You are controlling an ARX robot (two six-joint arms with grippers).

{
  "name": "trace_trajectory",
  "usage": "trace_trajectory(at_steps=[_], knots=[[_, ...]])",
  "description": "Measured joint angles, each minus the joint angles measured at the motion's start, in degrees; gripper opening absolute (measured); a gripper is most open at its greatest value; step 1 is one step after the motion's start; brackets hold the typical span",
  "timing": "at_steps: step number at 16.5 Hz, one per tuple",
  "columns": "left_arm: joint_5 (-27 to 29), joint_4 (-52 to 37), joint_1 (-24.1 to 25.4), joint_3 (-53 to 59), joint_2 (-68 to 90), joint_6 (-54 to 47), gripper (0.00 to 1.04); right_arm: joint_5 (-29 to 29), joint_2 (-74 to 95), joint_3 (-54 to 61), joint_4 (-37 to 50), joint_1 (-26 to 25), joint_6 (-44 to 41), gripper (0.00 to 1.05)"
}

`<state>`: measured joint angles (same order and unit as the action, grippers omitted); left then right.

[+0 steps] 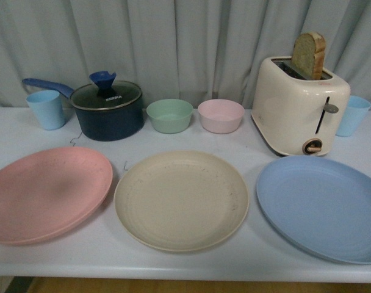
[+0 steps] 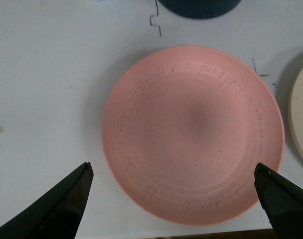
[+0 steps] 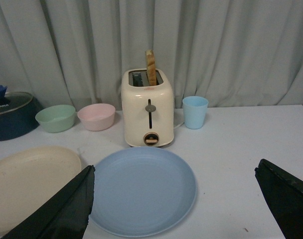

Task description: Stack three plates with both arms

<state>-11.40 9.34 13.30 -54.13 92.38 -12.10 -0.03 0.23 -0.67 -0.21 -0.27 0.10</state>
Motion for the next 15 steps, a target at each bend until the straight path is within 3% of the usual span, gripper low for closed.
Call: trace_trajectory(at_steps=[5,10,15], knots=[[-3.9,0.3,3.2,-12.4,17.5,-1.7,0.98,0.0,0.0,0.0,0.0,0.0,0.0,0.98],[-3.1,1.1,7.6,-20.2,32.1,-4.6,0.98,0.0,0.0,0.0,0.0,0.0,0.0,0.98],[-3.2,1.0,8.7,-21.4,35.0,-5.0,0.59,0.0,0.0,0.0,0.0,0.0,0.0,0.98]])
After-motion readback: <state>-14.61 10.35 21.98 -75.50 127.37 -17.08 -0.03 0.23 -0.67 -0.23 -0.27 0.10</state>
